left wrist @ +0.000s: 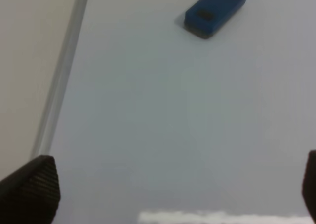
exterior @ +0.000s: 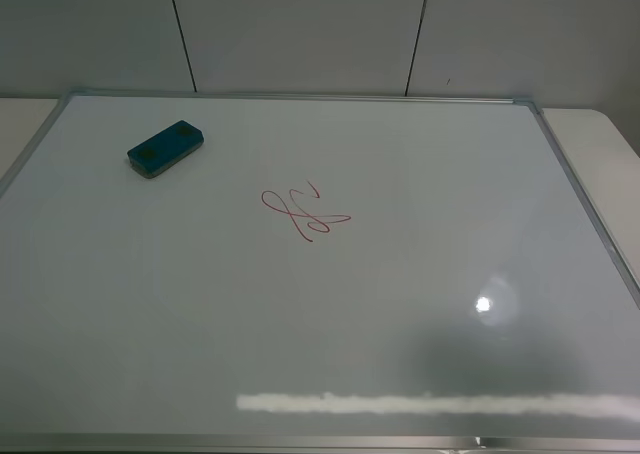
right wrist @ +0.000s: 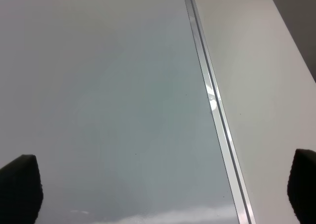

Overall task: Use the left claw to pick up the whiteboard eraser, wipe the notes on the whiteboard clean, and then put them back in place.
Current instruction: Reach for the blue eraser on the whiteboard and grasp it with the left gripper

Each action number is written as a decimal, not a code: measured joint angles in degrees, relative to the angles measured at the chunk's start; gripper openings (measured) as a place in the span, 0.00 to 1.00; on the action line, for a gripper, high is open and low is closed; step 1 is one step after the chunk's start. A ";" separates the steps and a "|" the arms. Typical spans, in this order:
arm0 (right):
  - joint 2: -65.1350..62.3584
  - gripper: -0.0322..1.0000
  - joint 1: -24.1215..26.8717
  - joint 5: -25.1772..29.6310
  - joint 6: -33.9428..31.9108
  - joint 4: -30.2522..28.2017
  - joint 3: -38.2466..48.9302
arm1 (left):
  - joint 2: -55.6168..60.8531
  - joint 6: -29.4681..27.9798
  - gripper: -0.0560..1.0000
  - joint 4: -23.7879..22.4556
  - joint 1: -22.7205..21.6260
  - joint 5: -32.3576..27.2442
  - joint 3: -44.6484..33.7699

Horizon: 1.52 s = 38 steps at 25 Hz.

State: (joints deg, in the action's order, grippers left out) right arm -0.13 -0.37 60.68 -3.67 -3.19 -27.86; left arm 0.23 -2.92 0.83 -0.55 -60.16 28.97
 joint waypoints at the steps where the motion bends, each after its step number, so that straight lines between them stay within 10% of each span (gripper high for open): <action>1: 0.00 0.99 0.00 0.00 0.00 0.00 0.00 | 0.00 0.00 0.99 0.00 0.00 0.00 0.00; 38: 0.00 0.99 0.00 0.00 0.00 0.00 0.00 | 0.00 0.00 0.99 0.00 0.00 0.00 0.00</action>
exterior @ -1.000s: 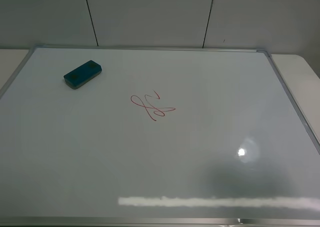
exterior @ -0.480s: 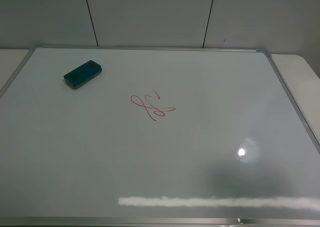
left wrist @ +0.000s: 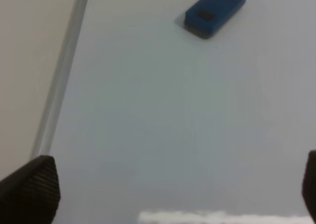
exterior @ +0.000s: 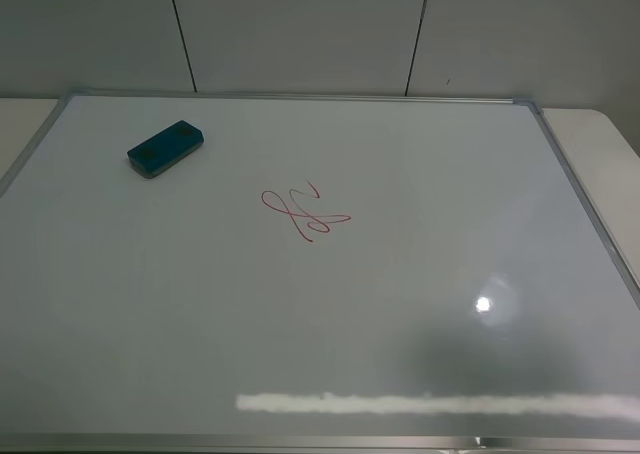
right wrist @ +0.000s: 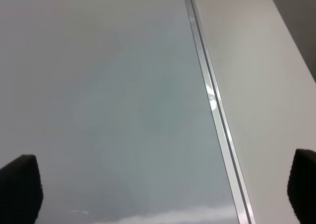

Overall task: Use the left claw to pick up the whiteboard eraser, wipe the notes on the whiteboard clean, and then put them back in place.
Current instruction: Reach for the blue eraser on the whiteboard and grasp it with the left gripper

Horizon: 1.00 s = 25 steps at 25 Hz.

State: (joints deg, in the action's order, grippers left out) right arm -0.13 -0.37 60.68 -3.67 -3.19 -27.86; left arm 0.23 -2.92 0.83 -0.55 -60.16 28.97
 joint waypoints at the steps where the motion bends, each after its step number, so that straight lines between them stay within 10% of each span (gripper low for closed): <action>1: 0.00 0.99 0.00 0.00 0.00 0.00 0.00 | 0.00 0.00 0.99 0.00 0.00 0.00 0.00; 25: 0.00 0.99 0.00 0.00 0.00 0.00 0.00 | -16.42 0.53 0.99 1.82 0.00 6.81 6.51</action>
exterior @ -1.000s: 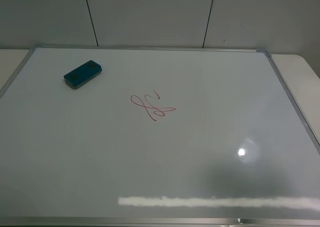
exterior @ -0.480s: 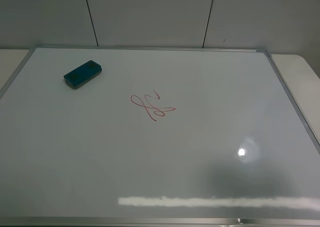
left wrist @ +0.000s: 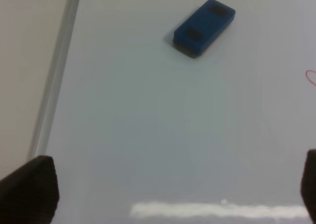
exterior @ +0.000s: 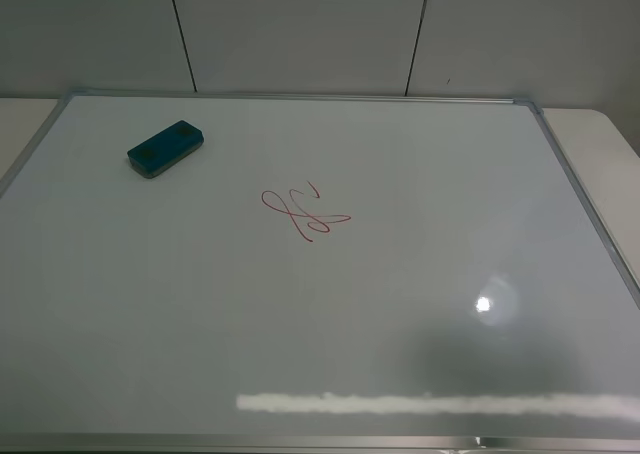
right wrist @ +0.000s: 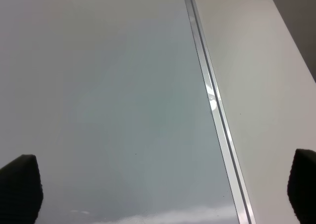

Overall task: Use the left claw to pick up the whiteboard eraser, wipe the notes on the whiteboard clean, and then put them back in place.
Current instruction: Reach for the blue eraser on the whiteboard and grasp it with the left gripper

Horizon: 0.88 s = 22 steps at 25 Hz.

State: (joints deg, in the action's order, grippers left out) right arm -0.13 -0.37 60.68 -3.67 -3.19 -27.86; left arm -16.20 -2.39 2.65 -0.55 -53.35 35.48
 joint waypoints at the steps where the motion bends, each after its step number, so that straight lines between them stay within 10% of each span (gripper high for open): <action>1: 0.00 0.99 0.00 0.00 0.00 0.00 0.00 | -1.78 0.21 0.99 0.16 0.00 0.90 0.52; 22: 0.00 0.99 0.00 0.00 0.00 0.00 0.00 | -36.28 18.01 0.99 -0.42 0.00 3.49 16.44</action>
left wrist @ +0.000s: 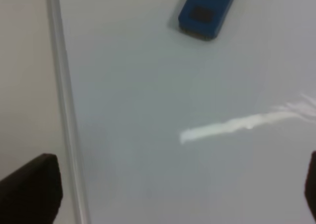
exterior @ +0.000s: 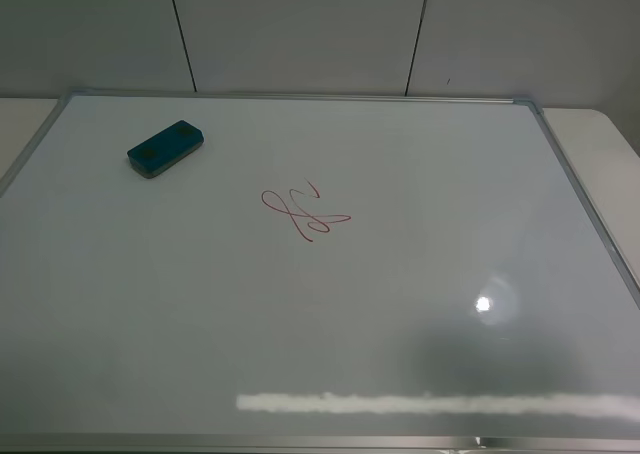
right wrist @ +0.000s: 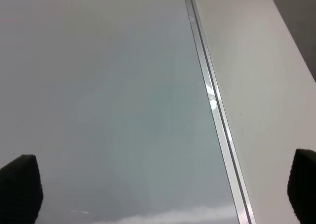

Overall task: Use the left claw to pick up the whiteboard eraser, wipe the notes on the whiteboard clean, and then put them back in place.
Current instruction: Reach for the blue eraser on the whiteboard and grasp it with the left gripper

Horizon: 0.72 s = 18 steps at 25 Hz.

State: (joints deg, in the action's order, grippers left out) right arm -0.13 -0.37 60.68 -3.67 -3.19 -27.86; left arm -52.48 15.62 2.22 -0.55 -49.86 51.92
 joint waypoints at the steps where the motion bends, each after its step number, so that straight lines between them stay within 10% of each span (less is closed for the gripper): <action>1: 0.00 0.99 0.00 0.00 0.00 0.00 0.00 | -1.70 0.82 0.99 -0.05 0.00 -0.45 0.93; 18: 0.00 0.99 0.00 0.00 0.00 0.00 0.00 | -22.89 14.09 0.99 4.79 0.00 -5.49 14.83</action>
State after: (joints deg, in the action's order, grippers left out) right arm -0.13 -0.37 60.68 -3.67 -3.19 -27.86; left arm -75.37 29.71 7.02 -0.55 -55.35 66.75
